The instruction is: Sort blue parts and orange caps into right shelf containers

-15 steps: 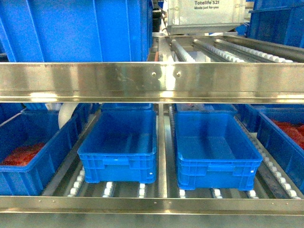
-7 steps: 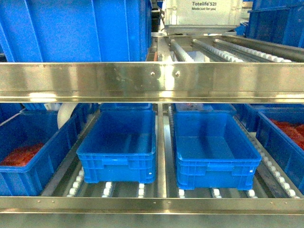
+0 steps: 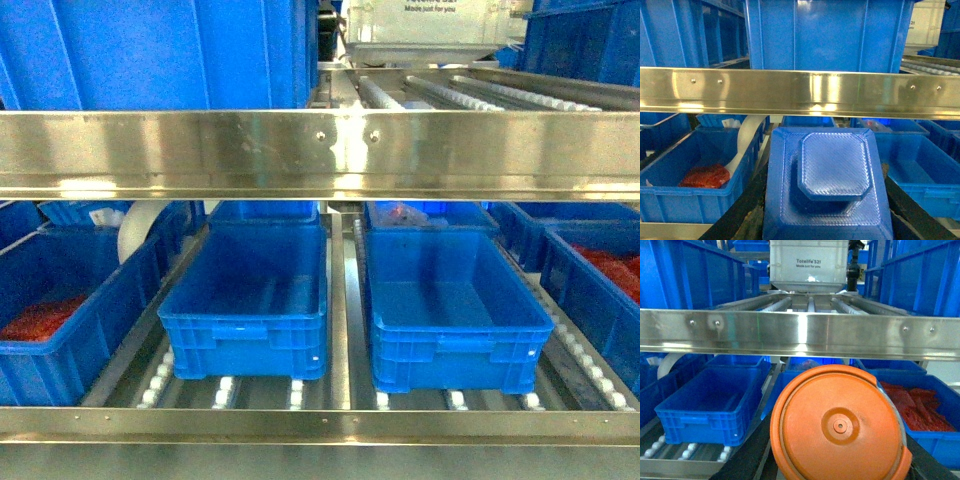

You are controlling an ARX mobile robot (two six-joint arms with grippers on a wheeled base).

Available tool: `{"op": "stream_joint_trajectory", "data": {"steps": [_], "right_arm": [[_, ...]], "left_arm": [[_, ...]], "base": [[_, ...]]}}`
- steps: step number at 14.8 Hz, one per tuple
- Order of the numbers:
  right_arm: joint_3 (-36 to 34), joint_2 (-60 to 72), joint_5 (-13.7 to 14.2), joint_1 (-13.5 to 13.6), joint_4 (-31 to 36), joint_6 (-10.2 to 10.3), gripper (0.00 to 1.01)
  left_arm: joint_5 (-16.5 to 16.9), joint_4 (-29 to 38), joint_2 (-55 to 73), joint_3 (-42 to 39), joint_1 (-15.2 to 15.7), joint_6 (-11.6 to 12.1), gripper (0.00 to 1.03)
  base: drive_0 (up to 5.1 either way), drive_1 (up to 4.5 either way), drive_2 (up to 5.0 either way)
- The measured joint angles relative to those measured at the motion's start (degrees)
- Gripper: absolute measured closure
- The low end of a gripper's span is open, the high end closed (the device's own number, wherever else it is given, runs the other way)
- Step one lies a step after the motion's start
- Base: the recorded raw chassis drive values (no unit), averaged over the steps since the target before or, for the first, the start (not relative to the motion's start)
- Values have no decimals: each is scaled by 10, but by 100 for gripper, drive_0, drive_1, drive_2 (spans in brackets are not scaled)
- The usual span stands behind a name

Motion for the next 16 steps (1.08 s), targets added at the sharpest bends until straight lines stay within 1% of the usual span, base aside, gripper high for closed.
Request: {"op": "stream_joint_trajectory", "data": {"steps": [16], "right_arm": [[0,0,2,0,-2,0,57]], "left_arm": [[0,-3,0,0,0,0,59]], "base": [[0,0,0]]}}
